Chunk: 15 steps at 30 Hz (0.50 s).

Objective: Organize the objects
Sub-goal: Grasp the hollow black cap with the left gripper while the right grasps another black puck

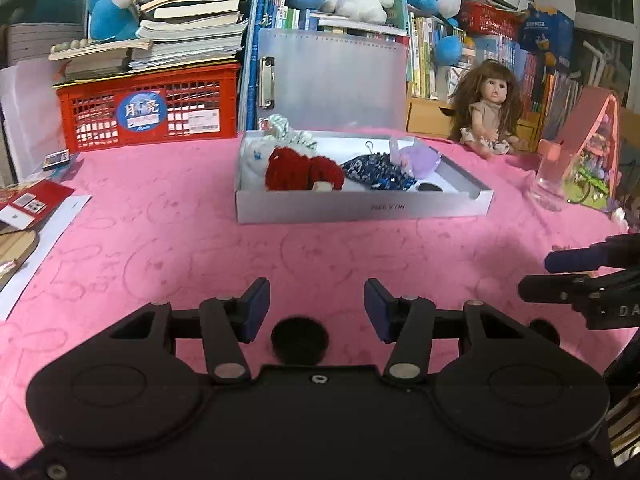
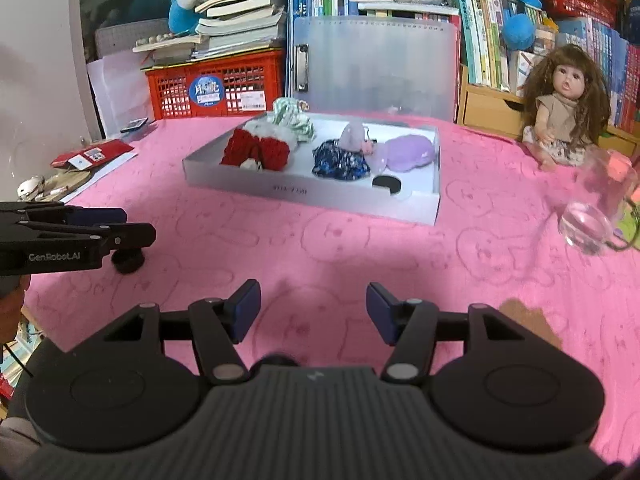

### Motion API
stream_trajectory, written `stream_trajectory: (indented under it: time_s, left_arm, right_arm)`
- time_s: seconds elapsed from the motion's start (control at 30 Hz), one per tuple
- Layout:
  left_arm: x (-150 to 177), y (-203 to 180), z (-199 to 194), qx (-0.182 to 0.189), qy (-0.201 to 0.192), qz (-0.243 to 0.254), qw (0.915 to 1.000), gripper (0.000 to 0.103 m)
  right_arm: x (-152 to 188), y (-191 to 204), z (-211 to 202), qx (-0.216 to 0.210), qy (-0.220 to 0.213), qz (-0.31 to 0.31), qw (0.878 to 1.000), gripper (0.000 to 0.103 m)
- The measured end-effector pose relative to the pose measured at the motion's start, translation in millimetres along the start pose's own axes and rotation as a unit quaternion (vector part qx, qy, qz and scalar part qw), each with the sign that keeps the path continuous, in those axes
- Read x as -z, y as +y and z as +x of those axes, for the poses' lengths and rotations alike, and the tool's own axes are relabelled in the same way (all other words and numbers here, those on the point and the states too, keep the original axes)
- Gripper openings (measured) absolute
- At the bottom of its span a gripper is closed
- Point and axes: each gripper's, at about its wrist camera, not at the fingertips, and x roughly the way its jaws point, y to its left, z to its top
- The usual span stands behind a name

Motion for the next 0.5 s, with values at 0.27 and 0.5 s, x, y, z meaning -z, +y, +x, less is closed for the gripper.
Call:
stream_trajectory:
  time_s: [0.27, 0.5]
  left_arm:
    - [21, 1, -5, -0.013, 0.012, -0.008, 0.9998, 0.051]
    - [26, 1, -2, -0.018, 0.012, -0.011, 0.9997, 0.050]
  right_arm:
    - [22, 4, -15, -0.001, 0.008, 0.007, 1.000, 0.072]
    - [29, 13, -18, -0.004, 0.012, -0.010, 1.000, 0.072]
